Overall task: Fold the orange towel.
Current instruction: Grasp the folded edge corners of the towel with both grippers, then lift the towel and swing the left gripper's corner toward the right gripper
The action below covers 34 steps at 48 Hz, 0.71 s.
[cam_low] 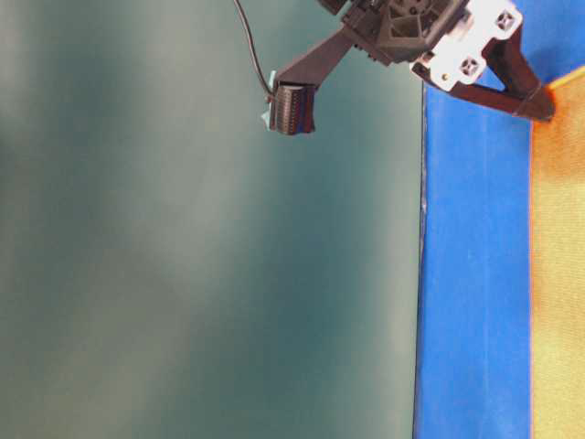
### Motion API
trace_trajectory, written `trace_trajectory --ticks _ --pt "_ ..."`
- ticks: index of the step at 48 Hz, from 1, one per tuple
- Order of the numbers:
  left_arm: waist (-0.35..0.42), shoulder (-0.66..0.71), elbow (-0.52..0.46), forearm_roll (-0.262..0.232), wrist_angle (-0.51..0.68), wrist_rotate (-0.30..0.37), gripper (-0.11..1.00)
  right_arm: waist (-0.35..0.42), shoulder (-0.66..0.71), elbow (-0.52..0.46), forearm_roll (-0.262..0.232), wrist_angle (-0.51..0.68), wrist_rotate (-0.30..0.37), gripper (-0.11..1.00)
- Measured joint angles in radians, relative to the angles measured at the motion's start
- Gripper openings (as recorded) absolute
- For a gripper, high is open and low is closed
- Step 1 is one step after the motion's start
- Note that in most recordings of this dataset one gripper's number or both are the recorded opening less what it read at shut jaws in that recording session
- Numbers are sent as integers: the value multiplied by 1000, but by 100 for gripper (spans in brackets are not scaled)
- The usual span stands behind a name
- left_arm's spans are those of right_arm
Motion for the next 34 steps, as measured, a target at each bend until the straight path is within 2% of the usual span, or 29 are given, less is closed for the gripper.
trace_trajectory --ticks 4,8,24,34 --pt "0 11 -21 0 28 0 17 0 2 -2 0 0 0 3" --pt "-2 14 -37 0 55 3 2 0 2 -2 0 -2 0 3" --pt "8 0 -44 0 94 25 1 5 2 -2 -2 0 6 3" --pt "26 -86 -66 0 170 28 1 5 -54 -2 0 32 5 3"
